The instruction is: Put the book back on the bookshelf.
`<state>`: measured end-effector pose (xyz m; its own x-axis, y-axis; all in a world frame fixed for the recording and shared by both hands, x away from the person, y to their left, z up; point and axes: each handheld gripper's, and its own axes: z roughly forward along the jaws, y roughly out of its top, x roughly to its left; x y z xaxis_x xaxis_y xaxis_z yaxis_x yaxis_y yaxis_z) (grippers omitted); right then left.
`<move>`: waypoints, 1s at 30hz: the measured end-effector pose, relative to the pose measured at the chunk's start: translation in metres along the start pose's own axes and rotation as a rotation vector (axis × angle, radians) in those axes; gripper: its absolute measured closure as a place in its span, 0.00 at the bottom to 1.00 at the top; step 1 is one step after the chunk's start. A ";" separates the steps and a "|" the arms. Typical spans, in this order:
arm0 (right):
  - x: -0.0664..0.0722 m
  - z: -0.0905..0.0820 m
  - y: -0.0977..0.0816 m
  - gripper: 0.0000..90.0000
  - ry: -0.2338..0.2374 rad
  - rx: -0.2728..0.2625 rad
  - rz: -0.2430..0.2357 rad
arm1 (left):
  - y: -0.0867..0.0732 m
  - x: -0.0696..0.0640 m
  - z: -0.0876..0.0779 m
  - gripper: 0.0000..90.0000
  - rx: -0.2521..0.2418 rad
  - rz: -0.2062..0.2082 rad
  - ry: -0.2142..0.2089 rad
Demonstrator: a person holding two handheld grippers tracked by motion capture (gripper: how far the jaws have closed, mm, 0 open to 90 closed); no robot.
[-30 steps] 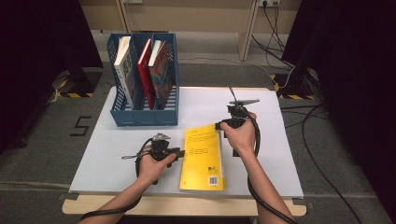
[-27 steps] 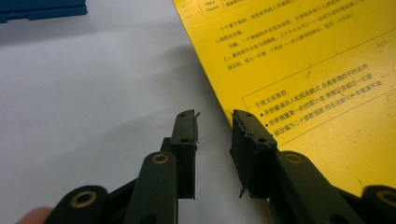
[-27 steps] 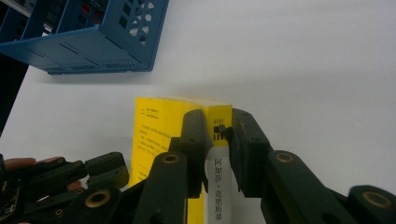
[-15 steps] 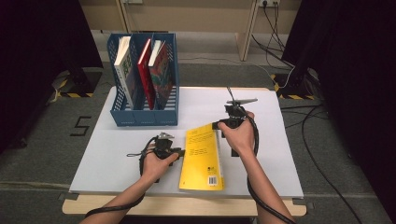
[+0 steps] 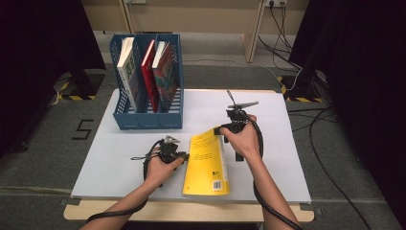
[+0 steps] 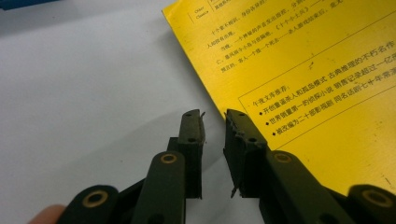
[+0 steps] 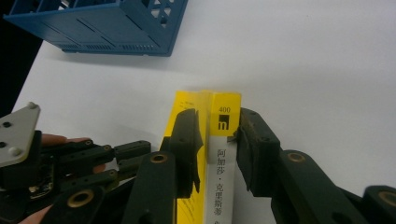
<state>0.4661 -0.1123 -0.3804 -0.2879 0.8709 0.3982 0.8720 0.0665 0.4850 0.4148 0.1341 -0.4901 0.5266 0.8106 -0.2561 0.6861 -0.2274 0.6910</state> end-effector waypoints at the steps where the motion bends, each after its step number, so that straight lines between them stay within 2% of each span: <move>1: -0.001 0.001 0.000 0.77 -0.005 0.001 -0.004 | 0.000 0.000 0.000 0.84 0.001 0.001 0.000; 4: -0.003 0.002 -0.001 0.78 0.000 0.013 0.012 | 0.000 0.000 0.000 0.84 0.002 0.004 0.003; 6: -0.003 0.003 -0.001 0.78 0.014 0.039 0.033 | 0.000 -0.001 0.000 0.84 -0.001 0.003 0.006; 8: 0.000 0.010 -0.004 0.77 0.016 0.094 0.015 | 0.000 -0.001 0.000 0.85 -0.003 0.005 0.006; 9: 0.001 0.015 -0.007 0.76 0.003 0.104 -0.003 | 0.000 -0.001 0.000 0.85 -0.003 0.005 0.006; 11: 0.002 0.018 -0.008 0.76 -0.014 0.099 -0.007 | -0.001 0.000 0.000 0.85 -0.005 0.003 0.005; 27: -0.002 0.019 -0.008 0.80 -0.024 0.096 0.008 | -0.001 -0.001 0.000 0.85 -0.007 0.002 0.008; 30: -0.003 0.022 -0.009 0.80 -0.039 0.097 0.008 | -0.001 -0.001 0.000 0.85 -0.007 0.004 0.009</move>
<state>0.4676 -0.1049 -0.4028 -0.2665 0.8899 0.3703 0.9091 0.1045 0.4032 0.4140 0.1333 -0.4906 0.5254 0.8142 -0.2472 0.6800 -0.2272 0.6971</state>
